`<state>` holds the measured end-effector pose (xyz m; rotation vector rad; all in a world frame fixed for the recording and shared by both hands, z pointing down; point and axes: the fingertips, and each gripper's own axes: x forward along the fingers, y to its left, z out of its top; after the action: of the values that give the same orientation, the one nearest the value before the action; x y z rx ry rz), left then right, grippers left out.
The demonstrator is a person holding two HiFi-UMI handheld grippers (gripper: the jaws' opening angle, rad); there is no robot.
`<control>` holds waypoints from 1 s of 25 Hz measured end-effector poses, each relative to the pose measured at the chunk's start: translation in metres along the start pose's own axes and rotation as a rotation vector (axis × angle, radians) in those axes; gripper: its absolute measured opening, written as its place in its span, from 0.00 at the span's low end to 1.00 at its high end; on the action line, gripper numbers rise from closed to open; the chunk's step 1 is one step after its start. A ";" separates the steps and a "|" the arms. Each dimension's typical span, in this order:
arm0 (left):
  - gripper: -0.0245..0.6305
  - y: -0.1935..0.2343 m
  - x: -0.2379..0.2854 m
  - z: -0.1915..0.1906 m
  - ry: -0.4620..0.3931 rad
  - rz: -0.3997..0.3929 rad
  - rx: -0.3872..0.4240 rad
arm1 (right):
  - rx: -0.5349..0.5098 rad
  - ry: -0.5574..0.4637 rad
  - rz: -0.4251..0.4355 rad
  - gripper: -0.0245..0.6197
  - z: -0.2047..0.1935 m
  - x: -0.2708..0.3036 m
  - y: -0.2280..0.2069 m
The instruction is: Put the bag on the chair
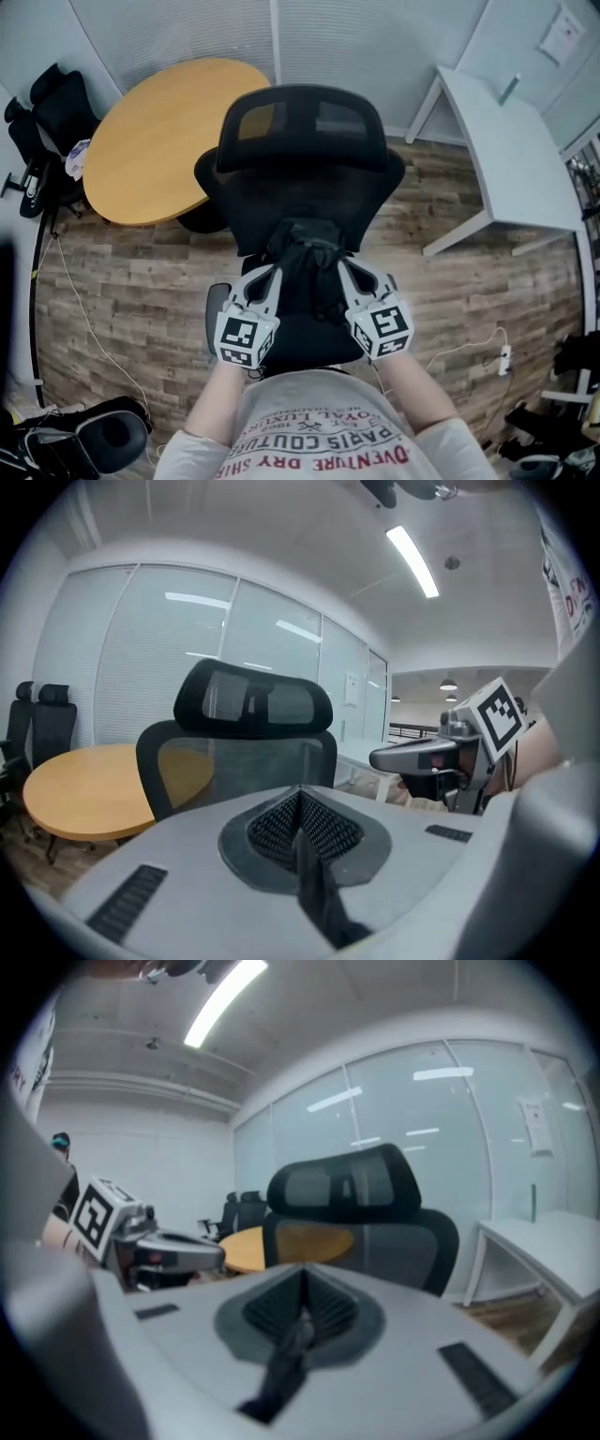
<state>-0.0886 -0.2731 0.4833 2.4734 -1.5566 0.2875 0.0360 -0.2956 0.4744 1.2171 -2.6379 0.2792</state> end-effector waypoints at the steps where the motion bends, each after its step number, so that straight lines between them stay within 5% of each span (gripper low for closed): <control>1: 0.07 -0.003 -0.006 0.011 -0.021 -0.006 0.010 | -0.017 -0.021 0.000 0.08 0.008 -0.006 0.001; 8: 0.07 -0.011 -0.037 0.066 -0.125 0.059 0.150 | -0.065 -0.168 -0.034 0.08 0.048 -0.037 -0.001; 25: 0.07 -0.013 -0.064 0.098 -0.209 0.074 0.143 | -0.114 -0.215 -0.002 0.08 0.066 -0.053 0.009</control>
<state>-0.0991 -0.2390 0.3712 2.6314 -1.7701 0.1607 0.0541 -0.2692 0.3956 1.2771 -2.7871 -0.0037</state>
